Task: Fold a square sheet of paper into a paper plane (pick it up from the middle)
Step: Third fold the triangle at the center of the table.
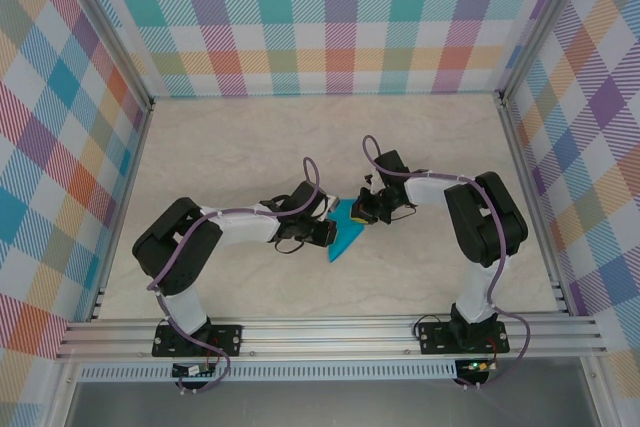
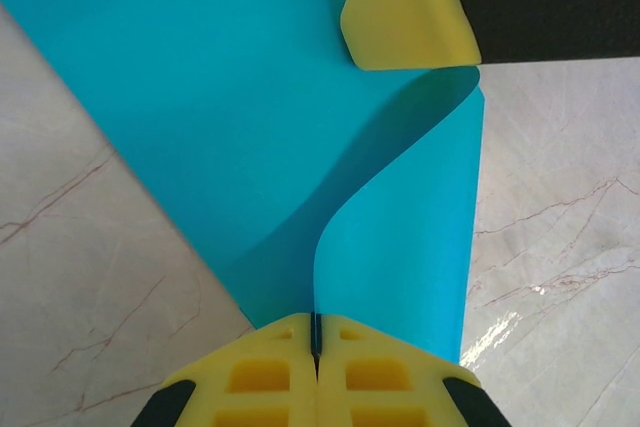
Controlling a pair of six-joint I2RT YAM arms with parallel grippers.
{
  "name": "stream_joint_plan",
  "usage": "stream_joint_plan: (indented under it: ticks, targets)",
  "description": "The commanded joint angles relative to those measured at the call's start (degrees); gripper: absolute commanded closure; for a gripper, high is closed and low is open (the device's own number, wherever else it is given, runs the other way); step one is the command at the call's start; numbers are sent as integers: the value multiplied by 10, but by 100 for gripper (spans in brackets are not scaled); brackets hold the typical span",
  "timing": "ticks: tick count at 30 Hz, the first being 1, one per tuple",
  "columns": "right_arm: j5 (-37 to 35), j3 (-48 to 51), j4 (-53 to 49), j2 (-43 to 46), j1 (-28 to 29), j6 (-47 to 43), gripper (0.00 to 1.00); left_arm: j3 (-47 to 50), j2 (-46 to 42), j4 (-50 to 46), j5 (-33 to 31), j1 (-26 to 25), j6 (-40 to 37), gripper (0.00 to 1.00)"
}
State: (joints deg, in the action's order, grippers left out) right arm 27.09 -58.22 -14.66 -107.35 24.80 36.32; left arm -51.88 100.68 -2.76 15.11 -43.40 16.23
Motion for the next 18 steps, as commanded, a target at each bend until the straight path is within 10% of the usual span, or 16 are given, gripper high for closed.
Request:
stream_joint_plan:
  ticks: [1, 18]
  targets:
    - [-9, -5, -28, -7, -1, -11, 97, 6, 5, 17, 30, 4, 5, 99]
    - [-11, -3, -29, -4, -1, -10, 97, 4, 23, 10, 28, 4, 25, 98]
